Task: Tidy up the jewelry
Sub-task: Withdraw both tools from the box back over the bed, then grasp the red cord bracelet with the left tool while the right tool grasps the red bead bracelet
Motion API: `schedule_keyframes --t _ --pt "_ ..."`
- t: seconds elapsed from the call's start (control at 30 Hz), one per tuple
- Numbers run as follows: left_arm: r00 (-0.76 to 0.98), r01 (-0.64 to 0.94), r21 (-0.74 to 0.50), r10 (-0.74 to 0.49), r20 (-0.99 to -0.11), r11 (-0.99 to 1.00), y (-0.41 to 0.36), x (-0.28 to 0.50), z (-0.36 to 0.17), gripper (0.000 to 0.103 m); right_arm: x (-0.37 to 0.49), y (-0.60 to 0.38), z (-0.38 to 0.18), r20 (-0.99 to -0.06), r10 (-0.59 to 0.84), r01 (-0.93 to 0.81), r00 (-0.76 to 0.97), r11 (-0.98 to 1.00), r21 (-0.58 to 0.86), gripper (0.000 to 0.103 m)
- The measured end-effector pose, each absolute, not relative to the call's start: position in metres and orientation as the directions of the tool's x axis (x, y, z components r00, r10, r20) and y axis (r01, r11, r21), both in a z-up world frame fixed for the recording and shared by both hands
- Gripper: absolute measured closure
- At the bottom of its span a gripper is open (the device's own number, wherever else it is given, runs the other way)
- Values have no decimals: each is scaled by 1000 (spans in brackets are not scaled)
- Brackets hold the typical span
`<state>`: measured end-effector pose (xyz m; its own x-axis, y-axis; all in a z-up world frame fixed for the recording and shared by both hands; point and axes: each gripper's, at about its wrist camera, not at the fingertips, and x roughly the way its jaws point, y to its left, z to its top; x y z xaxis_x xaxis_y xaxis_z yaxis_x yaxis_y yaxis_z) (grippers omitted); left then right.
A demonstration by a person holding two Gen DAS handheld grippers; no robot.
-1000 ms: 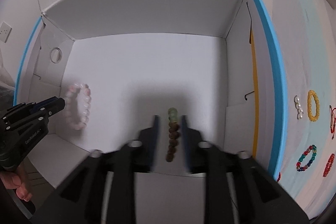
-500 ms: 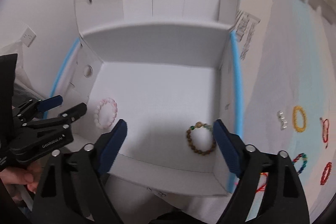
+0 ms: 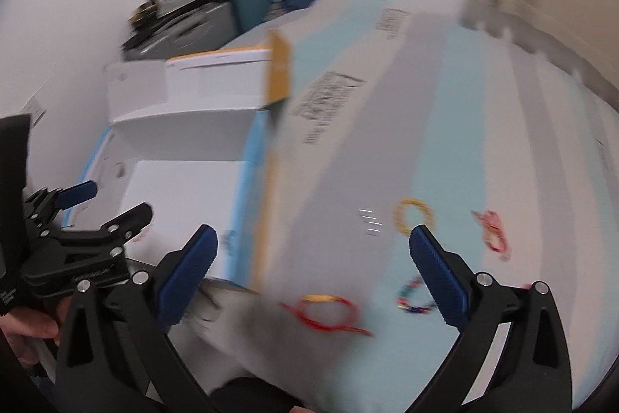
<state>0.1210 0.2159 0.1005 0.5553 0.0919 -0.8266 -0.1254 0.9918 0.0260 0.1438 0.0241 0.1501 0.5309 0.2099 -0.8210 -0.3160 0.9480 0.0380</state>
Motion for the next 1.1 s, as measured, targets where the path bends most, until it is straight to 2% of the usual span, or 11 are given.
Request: schedule_keyframes --t 0.2,0.5,0.83,1.03,1.1 --pt "557 15 20 8 -831 1000 134 133 85 6 147 -75 147 -827 116 -174 550 985 23 7" --pt "492 174 14 -75 -868 985 52 149 32 6 150 -183 105 -864 14 -25 504 1000 2 7" --pt "421 274 -14 -133 -897 962 15 137 -34 6 162 -273 36 -914 -62 94 402 995 -26 8" --pt "382 289 -6 -121 -916 957 10 135 -64 7 166 -308 3 -933 -75 145 352 989 -24 8" --pt "365 275 -2 -106 -925 961 10 138 -74 11 169 -315 -6 -939 -67 155 337 988 -14 11"
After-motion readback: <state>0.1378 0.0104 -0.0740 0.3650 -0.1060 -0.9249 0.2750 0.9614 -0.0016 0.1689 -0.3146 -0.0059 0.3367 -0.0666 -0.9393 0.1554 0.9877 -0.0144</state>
